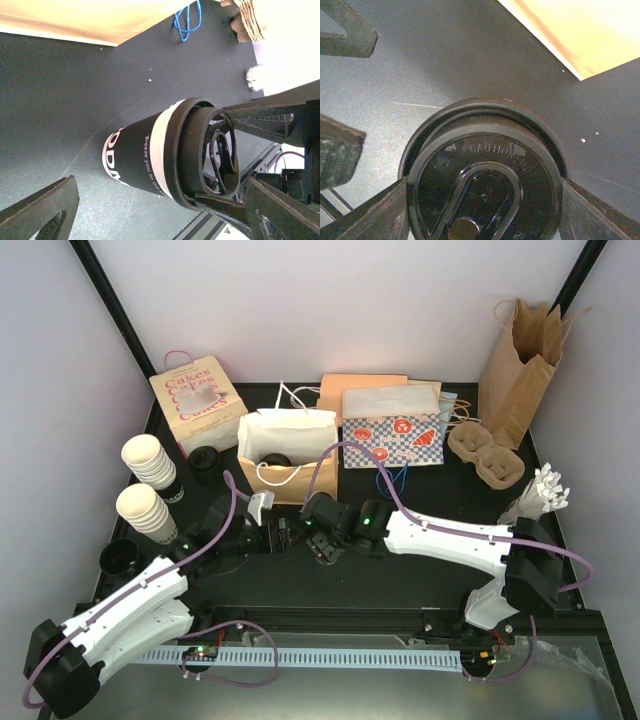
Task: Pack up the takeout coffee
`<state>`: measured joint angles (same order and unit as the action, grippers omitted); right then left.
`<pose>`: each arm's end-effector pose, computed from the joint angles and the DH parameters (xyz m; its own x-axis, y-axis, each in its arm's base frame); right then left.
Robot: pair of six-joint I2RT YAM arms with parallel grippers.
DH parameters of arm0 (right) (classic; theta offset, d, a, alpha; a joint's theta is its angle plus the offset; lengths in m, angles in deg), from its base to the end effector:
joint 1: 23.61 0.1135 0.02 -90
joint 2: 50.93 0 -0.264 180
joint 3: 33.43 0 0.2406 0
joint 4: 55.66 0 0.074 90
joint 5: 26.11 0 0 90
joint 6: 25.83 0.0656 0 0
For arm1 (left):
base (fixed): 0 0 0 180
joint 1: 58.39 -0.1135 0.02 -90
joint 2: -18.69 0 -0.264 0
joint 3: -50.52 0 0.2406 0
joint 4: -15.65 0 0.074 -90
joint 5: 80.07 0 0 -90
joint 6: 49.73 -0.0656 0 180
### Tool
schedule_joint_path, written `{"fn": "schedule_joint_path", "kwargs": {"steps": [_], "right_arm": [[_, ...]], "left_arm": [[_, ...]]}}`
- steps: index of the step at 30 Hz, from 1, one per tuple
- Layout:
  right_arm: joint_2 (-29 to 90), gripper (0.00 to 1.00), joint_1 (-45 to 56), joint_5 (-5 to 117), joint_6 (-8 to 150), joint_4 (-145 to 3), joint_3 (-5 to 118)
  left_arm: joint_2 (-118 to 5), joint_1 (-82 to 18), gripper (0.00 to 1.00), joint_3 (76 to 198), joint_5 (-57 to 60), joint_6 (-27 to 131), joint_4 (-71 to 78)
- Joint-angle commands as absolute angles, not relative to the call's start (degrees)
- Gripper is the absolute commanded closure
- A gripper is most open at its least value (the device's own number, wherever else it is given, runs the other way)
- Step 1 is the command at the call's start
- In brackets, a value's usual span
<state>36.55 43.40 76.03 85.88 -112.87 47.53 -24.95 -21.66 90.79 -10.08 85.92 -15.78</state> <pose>0.1332 0.2787 0.2261 -0.6449 -0.5940 -0.4810 -0.6728 0.7397 -0.0115 0.1312 -0.1259 0.2041 -0.8826 -0.1798 -0.4344 0.2232 0.6530 -0.7237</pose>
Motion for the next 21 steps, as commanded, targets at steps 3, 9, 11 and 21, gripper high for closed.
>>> {"fn": "schedule_joint_path", "kwargs": {"steps": [3,9,11,21], "right_arm": [[38.6,0.25,43.8,76.7,85.8,-113.2,48.1],[38.7,0.25,43.8,75.1,85.6,-113.5,48.1],[39.0,0.25,43.8,74.9,85.5,-113.9,48.1],[42.0,0.26,43.8,74.0,85.0,-117.9,49.1]], "left_arm": [[-26.1,-22.4,0.1,90.5,-11.4,85.5,-14.4],[-27.5,-23.0,0.13,90.3,-12.2,85.7,-13.4],[-27.7,-24.1,0.13,90.2,-13.1,85.9,-12.9],[-28.6,-27.6,0.15,89.4,-16.8,85.5,-10.6]]}}
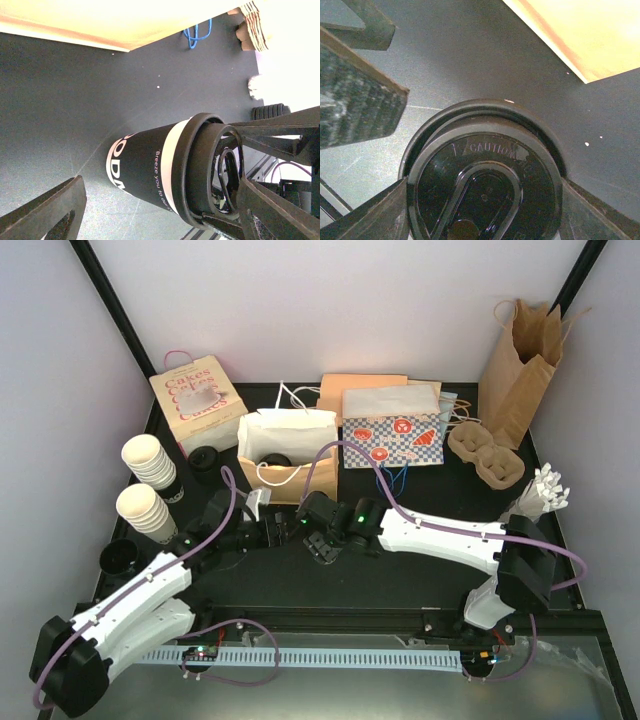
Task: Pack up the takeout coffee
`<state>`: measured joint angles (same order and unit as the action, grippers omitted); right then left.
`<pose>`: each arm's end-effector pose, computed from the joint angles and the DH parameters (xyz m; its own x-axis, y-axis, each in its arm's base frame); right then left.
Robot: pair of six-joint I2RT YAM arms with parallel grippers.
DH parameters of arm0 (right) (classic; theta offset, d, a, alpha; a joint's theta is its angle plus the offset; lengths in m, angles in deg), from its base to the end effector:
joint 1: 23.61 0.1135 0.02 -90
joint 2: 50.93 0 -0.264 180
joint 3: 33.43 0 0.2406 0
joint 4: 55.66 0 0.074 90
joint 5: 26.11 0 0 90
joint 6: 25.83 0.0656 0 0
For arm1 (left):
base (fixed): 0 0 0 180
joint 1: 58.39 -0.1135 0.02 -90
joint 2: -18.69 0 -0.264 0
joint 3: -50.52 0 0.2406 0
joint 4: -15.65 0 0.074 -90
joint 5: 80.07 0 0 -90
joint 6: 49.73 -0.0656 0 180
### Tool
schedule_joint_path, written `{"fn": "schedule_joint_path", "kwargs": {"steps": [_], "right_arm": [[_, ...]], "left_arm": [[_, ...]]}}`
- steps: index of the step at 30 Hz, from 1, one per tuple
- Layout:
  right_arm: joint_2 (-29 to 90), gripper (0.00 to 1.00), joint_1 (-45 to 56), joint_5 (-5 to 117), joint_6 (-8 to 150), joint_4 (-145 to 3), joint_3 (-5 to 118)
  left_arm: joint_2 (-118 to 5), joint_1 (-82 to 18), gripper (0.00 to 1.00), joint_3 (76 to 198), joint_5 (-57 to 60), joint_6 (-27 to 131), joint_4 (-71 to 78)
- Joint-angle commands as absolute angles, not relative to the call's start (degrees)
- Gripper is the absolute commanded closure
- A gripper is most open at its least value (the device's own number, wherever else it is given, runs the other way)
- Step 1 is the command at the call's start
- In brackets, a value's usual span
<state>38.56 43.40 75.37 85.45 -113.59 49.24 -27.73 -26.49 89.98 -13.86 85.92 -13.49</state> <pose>0.1353 0.2854 0.2238 -0.6445 -0.6086 -0.4628 -0.6815 0.7317 -0.0129 0.1432 -0.1203 0.1966 -0.8933 -0.2147 -0.3949 0.1737 0.6453 -0.7439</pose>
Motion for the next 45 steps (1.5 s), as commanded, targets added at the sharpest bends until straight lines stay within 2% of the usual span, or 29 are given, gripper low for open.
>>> {"fn": "schedule_joint_path", "kwargs": {"steps": [1,7,20,35,45], "right_arm": [[42.3,0.26,43.8,73.9,85.1,-118.5,49.3],[42.9,0.26,43.8,72.0,85.4,-120.0,49.3],[42.5,0.26,43.8,69.9,85.4,-120.9,48.7],[43.1,0.26,43.8,67.1,84.6,-120.8,48.5],[43.9,0.26,43.8,65.1,84.4,-120.7,48.0]], "left_arm": [[-28.9,-27.7,0.15,89.3,-17.2,85.5,-10.3],[-31.6,-28.0,0.18,89.4,-19.4,84.9,-9.1],[-37.8,-28.5,0.31,90.4,-22.5,84.1,-6.8],[-45.2,-28.6,0.33,90.7,-24.5,82.9,-1.5],[-47.5,-28.6,0.33,90.3,-22.5,81.5,-3.6]]}}
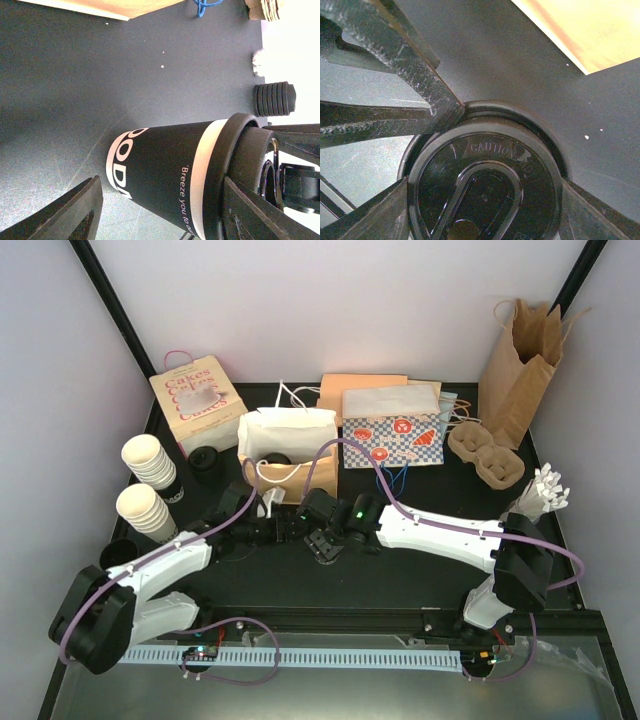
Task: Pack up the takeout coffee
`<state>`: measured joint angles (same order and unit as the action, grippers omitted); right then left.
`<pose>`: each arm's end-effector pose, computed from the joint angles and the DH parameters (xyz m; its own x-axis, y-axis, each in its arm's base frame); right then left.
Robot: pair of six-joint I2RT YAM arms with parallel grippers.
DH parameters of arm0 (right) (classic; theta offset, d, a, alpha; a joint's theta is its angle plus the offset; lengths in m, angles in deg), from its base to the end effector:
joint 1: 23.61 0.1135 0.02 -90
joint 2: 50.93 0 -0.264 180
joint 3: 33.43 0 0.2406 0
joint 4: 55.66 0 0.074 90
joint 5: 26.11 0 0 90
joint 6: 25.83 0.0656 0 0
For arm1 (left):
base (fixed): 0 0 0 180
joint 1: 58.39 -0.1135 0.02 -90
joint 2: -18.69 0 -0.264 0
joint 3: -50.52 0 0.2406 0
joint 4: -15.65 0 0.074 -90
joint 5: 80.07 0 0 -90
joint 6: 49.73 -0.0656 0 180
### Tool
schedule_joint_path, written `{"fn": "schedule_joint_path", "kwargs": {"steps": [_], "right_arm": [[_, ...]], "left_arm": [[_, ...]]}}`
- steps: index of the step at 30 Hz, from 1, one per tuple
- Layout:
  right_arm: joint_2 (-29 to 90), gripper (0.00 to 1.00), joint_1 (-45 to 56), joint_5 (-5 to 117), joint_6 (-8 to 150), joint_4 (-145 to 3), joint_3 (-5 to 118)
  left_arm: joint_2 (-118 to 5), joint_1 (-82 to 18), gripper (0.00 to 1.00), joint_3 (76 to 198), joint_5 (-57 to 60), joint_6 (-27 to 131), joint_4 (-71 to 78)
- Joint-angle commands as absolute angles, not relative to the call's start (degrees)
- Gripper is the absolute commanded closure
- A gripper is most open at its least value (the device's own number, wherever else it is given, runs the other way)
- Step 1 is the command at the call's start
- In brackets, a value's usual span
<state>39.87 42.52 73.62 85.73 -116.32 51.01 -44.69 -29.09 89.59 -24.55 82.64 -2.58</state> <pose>0.1384 0.2853 0.2232 -0.6679 -0.6143 -0.4203 -0.6765 0.7364 -0.0012 0.1696 -0.1378 0.1639 -0.9526 -0.1024 -0.2864 0.1694 0.6033 -0.7793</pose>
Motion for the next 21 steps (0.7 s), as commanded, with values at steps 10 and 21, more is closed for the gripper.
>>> {"fn": "schedule_joint_path", "kwargs": {"steps": [10,21], "right_arm": [[46.8,0.27,43.8,63.4,84.8,-121.1,47.9],[48.4,0.27,43.8,61.0,84.9,-122.8,48.4]], "left_arm": [[-50.7,-28.5,0.37,85.1,-21.7,85.2,-2.8],[-49.3,-27.3,0.38,82.7,-21.1,87.5,-2.5]]}}
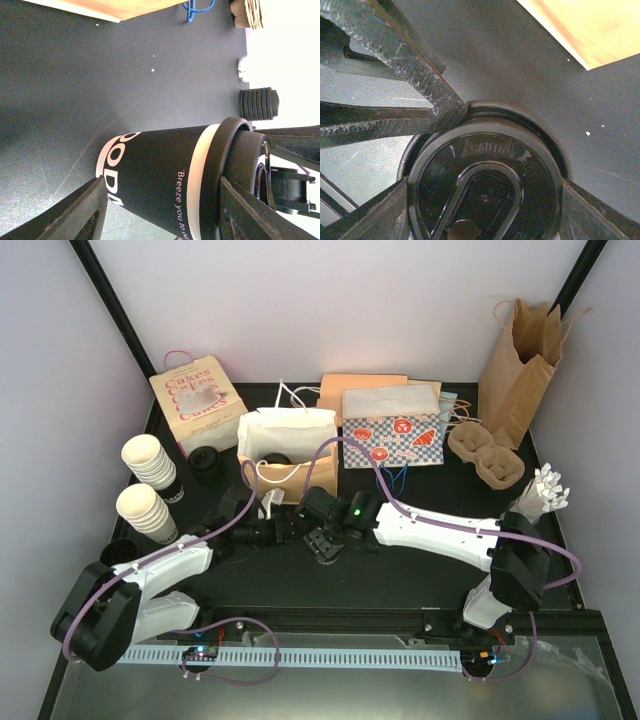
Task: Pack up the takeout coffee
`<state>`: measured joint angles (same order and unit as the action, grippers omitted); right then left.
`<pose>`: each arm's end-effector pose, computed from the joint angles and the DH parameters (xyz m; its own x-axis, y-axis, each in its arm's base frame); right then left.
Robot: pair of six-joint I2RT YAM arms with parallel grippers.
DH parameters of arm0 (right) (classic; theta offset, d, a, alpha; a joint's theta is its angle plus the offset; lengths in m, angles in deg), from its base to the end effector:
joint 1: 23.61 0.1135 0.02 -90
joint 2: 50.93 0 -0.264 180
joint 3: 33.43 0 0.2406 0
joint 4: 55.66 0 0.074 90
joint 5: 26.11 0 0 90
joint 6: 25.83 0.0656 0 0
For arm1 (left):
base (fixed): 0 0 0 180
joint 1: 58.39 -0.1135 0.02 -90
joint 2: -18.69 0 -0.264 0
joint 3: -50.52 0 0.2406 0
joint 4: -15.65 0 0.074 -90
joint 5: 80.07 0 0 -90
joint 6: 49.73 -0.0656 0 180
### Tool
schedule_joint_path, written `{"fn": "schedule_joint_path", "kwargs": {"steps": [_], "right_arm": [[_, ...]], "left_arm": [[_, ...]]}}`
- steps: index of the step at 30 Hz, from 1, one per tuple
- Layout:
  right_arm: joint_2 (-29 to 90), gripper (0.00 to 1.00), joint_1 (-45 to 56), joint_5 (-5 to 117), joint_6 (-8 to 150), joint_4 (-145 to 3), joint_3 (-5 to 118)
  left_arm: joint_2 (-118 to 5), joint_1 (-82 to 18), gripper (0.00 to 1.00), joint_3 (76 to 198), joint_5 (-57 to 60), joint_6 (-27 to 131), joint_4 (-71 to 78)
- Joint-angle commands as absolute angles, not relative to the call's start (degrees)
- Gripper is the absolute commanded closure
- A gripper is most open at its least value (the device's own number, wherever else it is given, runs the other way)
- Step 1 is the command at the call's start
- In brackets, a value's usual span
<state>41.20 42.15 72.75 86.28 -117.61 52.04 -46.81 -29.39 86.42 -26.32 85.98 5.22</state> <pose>0.1404 0.2871 0.2202 -0.6846 -0.6146 -0.3919 -0.6694 0.7428 0.0044 0.1709 -0.1391 0.1533 -0.9561 -0.1300 -0.2624 0.1469 0.5625 -0.8137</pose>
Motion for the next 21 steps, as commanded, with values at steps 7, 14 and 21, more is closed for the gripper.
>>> {"fn": "schedule_joint_path", "kwargs": {"steps": [7,14,21], "right_arm": [[49.5,0.28,43.7,59.4,85.3,-123.5,48.3],[49.5,0.28,43.5,58.8,85.7,-123.8,48.8],[45.8,0.29,43.5,63.9,84.6,-125.1,49.1]], "left_arm": [[-50.1,-26.1,0.4,80.9,-21.0,89.0,-0.6],[-49.9,-23.6,0.42,79.7,-20.3,92.4,2.5],[-41.8,-21.4,0.42,79.7,-17.1,95.5,-0.4]]}}
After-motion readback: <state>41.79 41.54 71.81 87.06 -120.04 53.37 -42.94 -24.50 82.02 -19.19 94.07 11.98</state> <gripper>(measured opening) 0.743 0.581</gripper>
